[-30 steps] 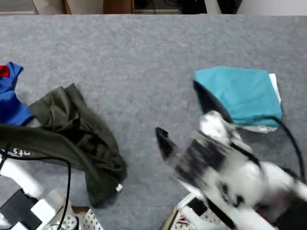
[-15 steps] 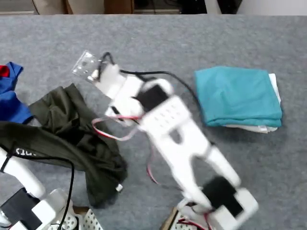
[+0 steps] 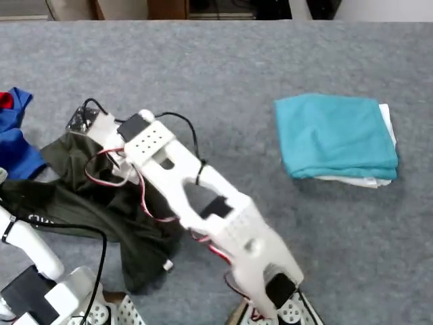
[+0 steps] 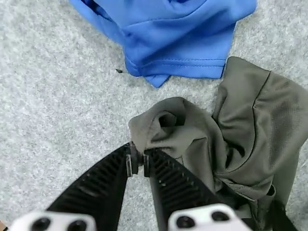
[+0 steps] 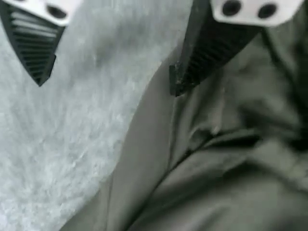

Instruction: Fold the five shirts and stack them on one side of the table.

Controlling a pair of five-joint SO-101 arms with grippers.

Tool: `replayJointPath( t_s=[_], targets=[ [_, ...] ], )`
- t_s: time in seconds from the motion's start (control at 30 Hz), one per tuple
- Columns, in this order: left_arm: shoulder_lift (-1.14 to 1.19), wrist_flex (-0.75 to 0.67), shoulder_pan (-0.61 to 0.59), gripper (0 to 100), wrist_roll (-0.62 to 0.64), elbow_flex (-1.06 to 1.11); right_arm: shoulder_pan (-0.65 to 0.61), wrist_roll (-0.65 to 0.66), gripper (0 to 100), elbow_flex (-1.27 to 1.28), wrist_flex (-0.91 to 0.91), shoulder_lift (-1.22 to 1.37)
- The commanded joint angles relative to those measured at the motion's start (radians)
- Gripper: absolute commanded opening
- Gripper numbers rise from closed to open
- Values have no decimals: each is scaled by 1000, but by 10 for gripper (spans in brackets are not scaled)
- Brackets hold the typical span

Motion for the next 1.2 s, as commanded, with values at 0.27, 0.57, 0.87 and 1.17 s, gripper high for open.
replayJointPath(
  t_s=[0.27, 0.57, 0.87, 1.17],
  targets=[
    [-15, 0, 12, 18, -8, -5, 16, -17, 78, -875, 347, 527],
    [-15, -5, 21, 18, -72, -5, 160, -18, 5, -894, 371, 432],
    [-12, -11, 23, 18, -77, -14, 331, -12, 5, -863, 374, 243],
    [-2, -172, 78, 18, -132, 60, 484, 64, 5, -274, 373, -94]
  ],
)
